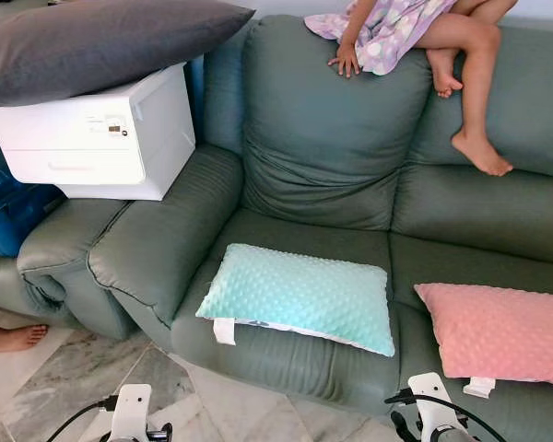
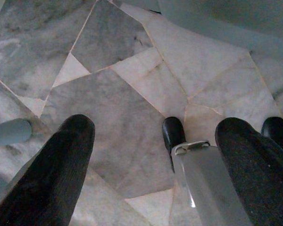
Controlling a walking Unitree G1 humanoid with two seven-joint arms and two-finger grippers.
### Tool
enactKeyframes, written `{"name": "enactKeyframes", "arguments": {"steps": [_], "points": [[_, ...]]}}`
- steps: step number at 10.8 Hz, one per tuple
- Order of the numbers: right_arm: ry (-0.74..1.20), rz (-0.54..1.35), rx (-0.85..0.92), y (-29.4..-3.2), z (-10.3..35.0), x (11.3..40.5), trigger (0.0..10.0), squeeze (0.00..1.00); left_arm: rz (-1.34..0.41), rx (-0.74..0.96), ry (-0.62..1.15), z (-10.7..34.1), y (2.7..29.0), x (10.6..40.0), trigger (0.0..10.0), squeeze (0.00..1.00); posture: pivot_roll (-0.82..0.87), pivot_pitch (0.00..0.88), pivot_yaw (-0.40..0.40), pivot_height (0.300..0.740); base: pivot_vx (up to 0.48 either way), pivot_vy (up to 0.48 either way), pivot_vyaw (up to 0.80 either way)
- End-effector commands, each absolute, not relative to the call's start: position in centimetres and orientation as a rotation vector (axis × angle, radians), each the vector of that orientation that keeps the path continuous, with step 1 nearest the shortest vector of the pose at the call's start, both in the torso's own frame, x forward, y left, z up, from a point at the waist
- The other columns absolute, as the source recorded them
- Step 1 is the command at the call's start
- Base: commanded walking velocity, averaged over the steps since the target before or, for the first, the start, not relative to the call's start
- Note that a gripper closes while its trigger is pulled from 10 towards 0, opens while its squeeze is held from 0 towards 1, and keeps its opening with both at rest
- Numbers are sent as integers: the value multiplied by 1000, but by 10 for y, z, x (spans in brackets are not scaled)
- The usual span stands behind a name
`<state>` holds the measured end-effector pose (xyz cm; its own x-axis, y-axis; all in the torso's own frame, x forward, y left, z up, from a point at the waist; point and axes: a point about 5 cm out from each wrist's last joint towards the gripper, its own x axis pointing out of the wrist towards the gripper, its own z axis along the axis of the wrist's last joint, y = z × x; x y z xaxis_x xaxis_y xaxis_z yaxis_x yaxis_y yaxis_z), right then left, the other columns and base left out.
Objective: Move the pillow to the sofa
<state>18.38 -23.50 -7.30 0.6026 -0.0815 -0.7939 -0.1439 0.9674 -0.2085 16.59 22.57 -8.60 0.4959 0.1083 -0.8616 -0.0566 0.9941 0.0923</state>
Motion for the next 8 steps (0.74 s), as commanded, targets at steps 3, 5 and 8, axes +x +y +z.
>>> {"name": "enactKeyframes", "arguments": {"steps": [3, 5, 8], "points": [[937, 31, -262, -236, -74, 181, 10000, 0, 92, 61, 1045, -86, 226, 166, 10000, 0, -214, 12, 31, 740, 0, 0, 0], [937, 31, -261, -235, -74, 181, 10000, 0, 89, 68, 1042, -85, 227, 167, 10000, 0, -214, 11, 32, 740, 0, 0, 0], [938, 42, -270, -235, -75, 181, 10000, 0, 85, 77, 1039, -84, 227, 169, 10000, 0, -214, 9, 33, 740, 0, 0, 0]]}}
